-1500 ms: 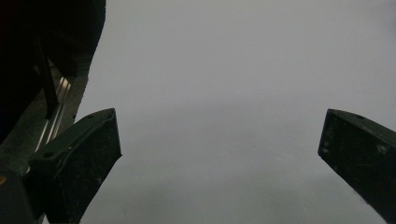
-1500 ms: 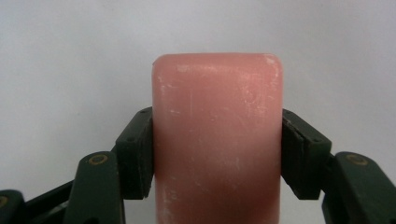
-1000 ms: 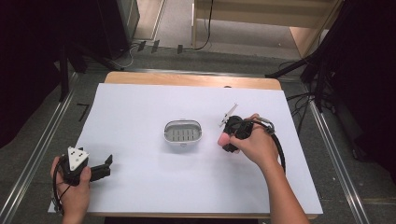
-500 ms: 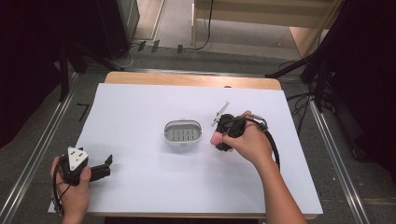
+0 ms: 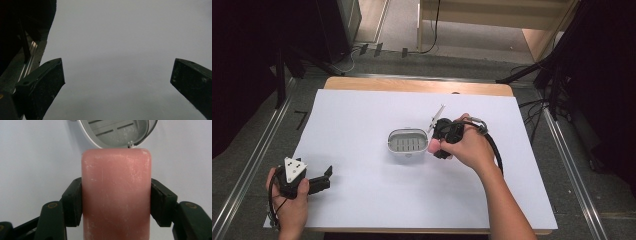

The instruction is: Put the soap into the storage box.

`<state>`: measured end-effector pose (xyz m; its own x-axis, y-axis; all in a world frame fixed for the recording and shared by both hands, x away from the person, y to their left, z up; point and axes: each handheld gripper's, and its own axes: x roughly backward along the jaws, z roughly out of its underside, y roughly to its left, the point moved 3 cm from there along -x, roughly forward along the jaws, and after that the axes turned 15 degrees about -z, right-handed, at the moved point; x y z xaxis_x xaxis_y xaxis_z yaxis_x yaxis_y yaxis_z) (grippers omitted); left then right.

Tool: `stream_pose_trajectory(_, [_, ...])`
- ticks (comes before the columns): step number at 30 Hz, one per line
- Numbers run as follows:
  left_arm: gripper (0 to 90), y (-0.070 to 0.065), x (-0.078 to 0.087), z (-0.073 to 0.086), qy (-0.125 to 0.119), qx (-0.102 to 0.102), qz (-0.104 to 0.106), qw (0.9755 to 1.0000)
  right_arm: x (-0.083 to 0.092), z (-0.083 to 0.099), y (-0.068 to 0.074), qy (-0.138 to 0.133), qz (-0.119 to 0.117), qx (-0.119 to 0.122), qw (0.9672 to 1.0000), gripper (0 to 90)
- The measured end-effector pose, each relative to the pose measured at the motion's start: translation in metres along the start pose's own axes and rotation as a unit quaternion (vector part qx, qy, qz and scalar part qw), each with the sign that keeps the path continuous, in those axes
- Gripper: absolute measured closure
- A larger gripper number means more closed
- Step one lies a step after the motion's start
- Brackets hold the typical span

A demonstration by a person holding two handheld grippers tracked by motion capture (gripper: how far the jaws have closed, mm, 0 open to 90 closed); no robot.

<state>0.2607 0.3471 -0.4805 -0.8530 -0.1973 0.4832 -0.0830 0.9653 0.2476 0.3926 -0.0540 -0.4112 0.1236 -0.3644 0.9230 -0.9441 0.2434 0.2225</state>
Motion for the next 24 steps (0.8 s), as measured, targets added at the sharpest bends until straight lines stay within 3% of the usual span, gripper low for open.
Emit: stream_pose_trajectory(24, [0.0, 0.000, 0.000, 0.000, -0.001, 0.001, 0.002, 1.0000, -0.003, -0.037, 0.003, 0.004, -0.007, 0.040, 0.9992, 38.7])
